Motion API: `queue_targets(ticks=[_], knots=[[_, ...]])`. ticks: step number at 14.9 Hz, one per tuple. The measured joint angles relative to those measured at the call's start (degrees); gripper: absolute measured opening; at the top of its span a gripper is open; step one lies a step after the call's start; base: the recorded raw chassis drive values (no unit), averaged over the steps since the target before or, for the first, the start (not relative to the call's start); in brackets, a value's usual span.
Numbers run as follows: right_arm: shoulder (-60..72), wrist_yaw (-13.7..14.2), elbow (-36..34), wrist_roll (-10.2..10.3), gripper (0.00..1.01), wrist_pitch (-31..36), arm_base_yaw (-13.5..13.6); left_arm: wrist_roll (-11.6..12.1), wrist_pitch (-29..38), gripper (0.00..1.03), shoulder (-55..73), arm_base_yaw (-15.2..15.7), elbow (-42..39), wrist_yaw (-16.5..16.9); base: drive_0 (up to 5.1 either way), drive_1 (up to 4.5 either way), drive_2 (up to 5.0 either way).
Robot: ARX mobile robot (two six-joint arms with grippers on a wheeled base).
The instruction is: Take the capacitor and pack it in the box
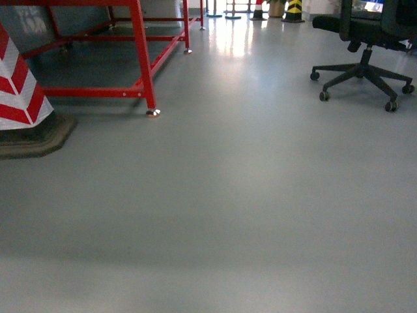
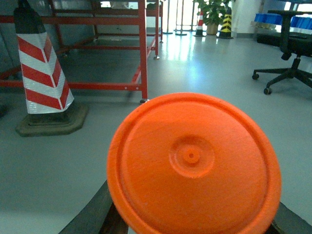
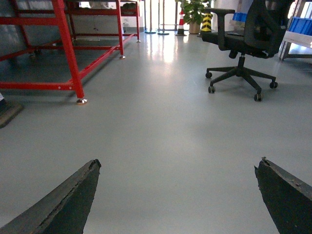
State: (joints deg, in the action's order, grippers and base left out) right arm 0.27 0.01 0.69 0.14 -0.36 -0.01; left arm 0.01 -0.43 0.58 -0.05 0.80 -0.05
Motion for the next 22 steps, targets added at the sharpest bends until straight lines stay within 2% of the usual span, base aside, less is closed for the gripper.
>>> queue_targets(ticks=[22], knots=[[0.02, -0.02, 0.0, 0.0, 0.98, 0.17, 0.0, 0.0, 0.09, 0.44, 0.0, 0.0, 0.0, -0.07, -5.0, 2.46, 2.5]])
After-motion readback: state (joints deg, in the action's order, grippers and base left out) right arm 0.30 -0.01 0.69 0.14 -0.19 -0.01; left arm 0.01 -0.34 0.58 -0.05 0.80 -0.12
